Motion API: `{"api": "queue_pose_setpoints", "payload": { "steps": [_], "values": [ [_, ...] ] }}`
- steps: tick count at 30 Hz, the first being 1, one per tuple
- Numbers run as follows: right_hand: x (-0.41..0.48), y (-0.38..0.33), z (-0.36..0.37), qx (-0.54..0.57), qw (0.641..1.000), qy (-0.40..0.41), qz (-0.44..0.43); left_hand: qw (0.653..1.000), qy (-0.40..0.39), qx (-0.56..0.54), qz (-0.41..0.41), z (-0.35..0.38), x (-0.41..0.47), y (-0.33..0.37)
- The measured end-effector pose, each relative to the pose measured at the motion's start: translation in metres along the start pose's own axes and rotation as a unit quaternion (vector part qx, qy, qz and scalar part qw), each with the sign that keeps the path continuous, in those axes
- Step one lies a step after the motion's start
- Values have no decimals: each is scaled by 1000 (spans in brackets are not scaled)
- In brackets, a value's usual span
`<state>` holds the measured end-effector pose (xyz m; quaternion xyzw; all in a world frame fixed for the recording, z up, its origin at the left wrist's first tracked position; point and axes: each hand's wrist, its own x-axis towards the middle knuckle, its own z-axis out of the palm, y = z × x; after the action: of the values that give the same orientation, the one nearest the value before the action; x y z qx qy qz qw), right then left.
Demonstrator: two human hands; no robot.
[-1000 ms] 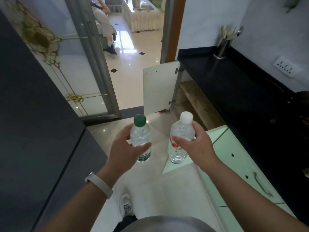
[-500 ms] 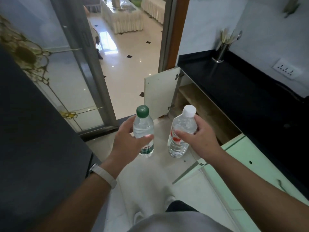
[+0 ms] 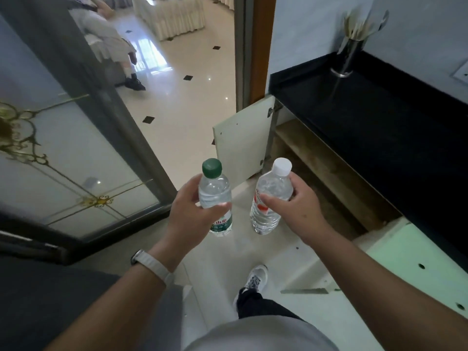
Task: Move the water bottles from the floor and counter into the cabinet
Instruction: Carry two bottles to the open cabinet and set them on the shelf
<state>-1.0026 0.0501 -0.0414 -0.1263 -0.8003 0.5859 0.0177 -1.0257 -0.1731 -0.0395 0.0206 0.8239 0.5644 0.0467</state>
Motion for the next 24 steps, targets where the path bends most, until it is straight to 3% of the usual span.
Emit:
{"api": "queue_pose_setpoints", "payload": {
  "steps": [8, 15, 24],
  "values": [
    [95, 6, -42, 24, 996, 75, 37, 998, -64, 5, -6, 53, 115, 38],
    [119, 3, -95, 43, 985, 161, 51, 989, -144, -9, -14, 107, 176, 60],
    [128, 26, -117, 45, 950, 287, 117, 952, -289, 73, 66, 166, 238, 75]
  ]
}}
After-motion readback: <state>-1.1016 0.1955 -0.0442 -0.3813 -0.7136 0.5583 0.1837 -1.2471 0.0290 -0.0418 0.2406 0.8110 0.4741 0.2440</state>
